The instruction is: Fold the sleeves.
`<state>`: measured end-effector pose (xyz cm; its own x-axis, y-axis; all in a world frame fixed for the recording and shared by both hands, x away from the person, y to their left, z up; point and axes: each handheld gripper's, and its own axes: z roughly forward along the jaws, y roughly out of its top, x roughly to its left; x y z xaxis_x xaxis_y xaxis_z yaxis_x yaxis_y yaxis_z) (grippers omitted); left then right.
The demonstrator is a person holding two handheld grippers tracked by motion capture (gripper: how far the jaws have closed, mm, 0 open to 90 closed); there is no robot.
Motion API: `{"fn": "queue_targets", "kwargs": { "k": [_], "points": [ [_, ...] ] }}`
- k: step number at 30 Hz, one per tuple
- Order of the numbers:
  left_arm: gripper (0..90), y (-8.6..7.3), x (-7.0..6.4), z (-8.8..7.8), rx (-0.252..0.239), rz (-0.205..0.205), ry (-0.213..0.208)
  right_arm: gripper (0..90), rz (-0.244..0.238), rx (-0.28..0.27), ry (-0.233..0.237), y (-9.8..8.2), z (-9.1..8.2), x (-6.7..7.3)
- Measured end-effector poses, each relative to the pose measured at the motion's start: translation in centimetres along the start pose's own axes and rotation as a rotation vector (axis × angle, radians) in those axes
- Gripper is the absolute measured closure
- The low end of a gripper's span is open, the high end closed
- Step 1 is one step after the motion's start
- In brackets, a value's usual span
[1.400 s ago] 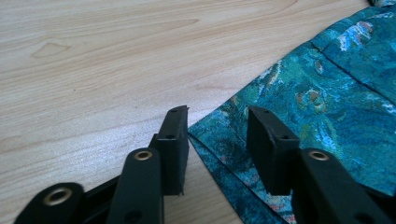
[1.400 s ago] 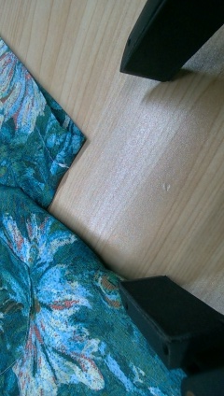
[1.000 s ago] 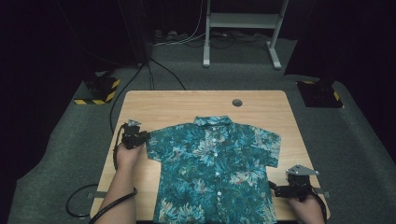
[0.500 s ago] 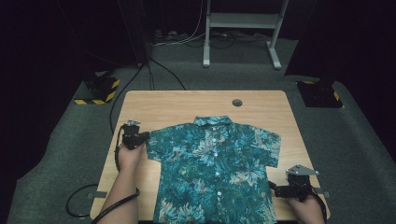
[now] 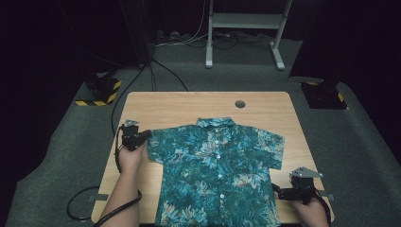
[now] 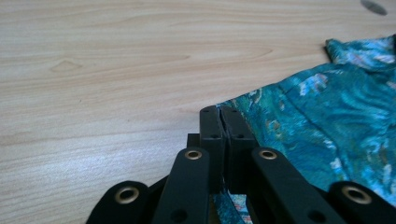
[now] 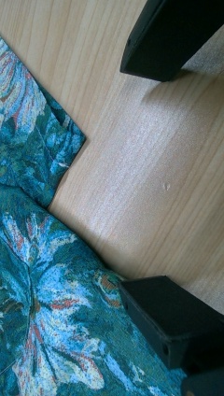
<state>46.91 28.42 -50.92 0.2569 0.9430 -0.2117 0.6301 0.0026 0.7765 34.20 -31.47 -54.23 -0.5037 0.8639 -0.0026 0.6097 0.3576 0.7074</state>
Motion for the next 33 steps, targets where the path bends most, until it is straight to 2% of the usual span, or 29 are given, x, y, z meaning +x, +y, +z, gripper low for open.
{"fn": "queue_targets", "kwargs": {
  "k": [18,33],
  "points": [
    [88.6,0.6,-2.1,-2.1,-0.092,-0.019,-0.044,0.0,0.0,0.0,0.0,0.0,0.0,0.0],
    [88.6,1.2,-4.7,-2.8,-0.147,0.009,-0.081,0.0,-0.003,0.001,0.003,0.0,0.0,0.0]
  ]
}}
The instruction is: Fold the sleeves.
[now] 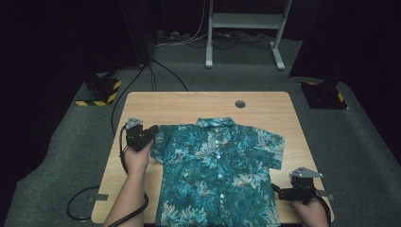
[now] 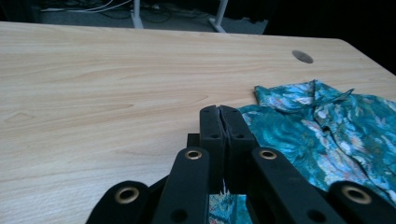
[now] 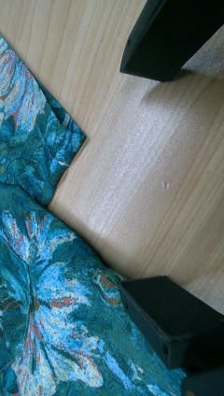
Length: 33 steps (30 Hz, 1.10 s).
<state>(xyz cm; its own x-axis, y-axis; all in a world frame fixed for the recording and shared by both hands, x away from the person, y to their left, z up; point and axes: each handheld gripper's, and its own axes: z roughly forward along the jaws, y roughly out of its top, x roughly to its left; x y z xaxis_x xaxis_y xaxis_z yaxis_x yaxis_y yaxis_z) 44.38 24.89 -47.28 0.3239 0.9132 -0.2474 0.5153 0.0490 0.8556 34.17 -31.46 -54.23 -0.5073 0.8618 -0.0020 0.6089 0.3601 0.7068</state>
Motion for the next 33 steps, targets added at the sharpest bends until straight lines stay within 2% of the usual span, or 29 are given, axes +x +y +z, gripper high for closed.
{"fn": "queue_targets", "kwargs": {
  "k": [5,12,19,25,33],
  "points": [
    [88.6,0.3,-1.2,0.2,-0.007,0.016,-0.021,0.0,0.0,0.0,0.0,0.0,0.0,0.0],
    [88.7,0.6,-2.2,0.4,-0.02,0.029,-0.023,0.0,0.0,0.001,0.001,0.0,0.0,0.0],
    [88.7,1.0,-3.6,0.5,-0.055,0.033,-0.033,0.0,-0.003,0.001,0.004,0.0,0.0,0.0],
    [88.7,0.9,-4.5,0.9,-0.057,0.034,-0.049,0.0,-0.003,0.001,0.004,0.0,0.0,0.0],
    [88.7,0.4,-5.5,1.8,-0.036,0.047,-0.052,0.0,-0.003,0.001,0.004,0.0,0.0,0.0]
  ]
}}
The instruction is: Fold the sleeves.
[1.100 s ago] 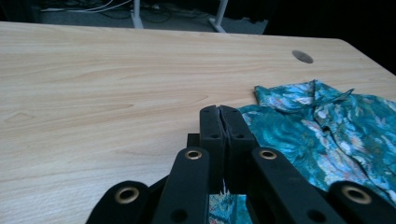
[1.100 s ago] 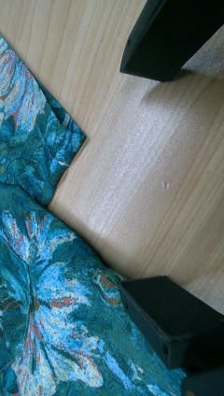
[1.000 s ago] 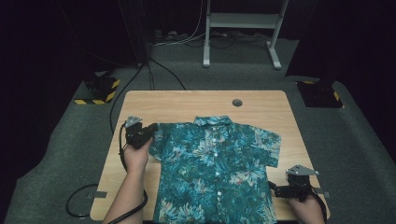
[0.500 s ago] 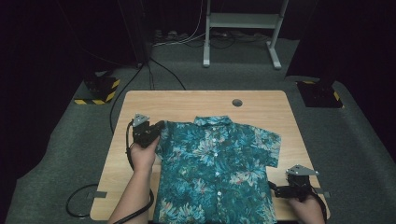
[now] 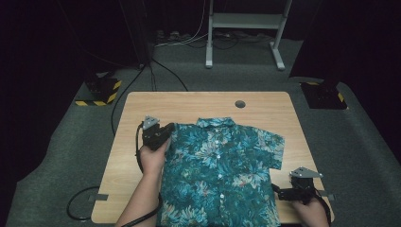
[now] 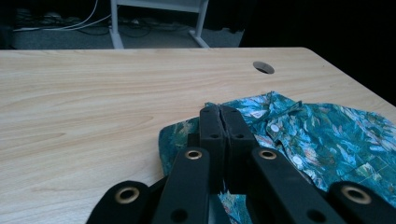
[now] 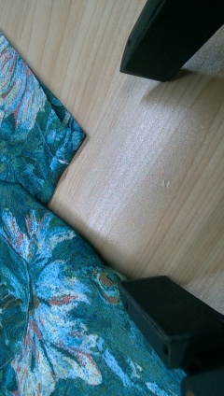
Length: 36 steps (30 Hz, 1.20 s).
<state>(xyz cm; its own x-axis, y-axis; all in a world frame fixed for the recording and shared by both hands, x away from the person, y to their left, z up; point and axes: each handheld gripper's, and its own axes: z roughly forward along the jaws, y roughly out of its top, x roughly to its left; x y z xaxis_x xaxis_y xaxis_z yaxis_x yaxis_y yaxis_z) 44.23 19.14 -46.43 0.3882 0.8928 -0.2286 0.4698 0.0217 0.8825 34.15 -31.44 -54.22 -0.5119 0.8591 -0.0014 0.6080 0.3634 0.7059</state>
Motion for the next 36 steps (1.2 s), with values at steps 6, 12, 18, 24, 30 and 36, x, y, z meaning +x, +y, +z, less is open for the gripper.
{"fn": "queue_targets", "kwargs": {
  "k": [6,12,18,24,30,36],
  "points": [
    [88.7,-0.4,-0.7,0.8,0.014,0.001,-0.006,0.0,-0.001,-0.001,0.0,0.0,0.0,0.0],
    [88.7,-1.0,-1.5,1.9,0.034,0.008,-0.009,0.0,0.0,0.0,0.0,0.0,0.0,0.0],
    [88.7,-1.6,-2.1,2.9,0.058,0.004,-0.016,0.0,0.0,0.0,0.0,0.0,0.0,0.0],
    [88.6,-2.1,-2.6,3.8,0.08,0.005,-0.014,0.0,-0.004,-0.001,0.001,0.0,0.0,0.0],
    [88.6,-2.9,-2.9,4.9,0.115,0.001,-0.011,0.0,-0.003,0.0,0.001,0.0,0.0,0.0],
    [88.3,-3.7,-3.2,5.8,0.15,-0.006,-0.007,0.0,-0.003,0.0,0.002,0.0,0.0,0.0]
  ]
}}
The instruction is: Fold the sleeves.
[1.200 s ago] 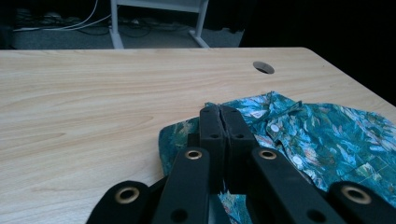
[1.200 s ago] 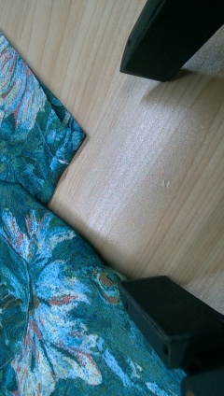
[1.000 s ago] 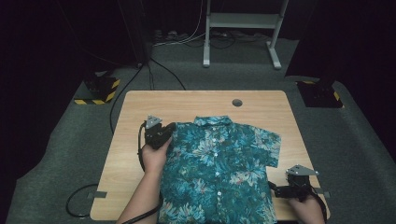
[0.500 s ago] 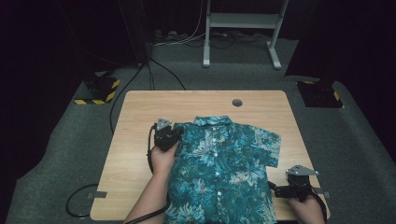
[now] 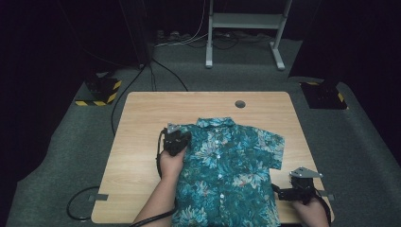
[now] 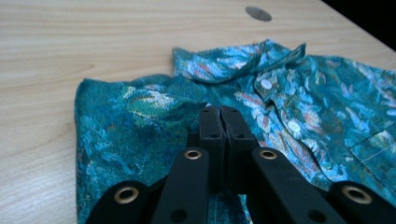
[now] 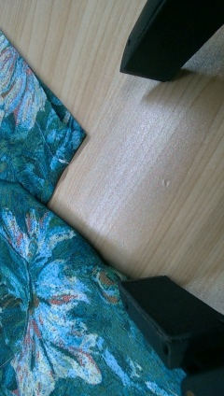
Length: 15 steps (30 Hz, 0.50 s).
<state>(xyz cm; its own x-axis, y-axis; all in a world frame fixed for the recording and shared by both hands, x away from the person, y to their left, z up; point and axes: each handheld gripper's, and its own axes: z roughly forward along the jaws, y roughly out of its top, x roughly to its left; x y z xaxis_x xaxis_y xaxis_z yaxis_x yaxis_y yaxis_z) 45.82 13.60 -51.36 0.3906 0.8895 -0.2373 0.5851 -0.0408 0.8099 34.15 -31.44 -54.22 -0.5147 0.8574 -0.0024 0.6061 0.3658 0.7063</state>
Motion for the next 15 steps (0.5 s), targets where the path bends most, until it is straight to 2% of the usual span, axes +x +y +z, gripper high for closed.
{"fn": "queue_targets", "kwargs": {
  "k": [9,15],
  "points": [
    [86.6,-0.63,-0.47,0.76,0.044,-0.003,0.023,0.0,-0.002,-0.001,0.001,0.0,0.0,0.0],
    [82.9,-0.67,-0.85,0.94,0.06,-0.01,0.016,0.0,-0.002,0.0,0.001,0.0,0.0,0.0]
  ]
}}
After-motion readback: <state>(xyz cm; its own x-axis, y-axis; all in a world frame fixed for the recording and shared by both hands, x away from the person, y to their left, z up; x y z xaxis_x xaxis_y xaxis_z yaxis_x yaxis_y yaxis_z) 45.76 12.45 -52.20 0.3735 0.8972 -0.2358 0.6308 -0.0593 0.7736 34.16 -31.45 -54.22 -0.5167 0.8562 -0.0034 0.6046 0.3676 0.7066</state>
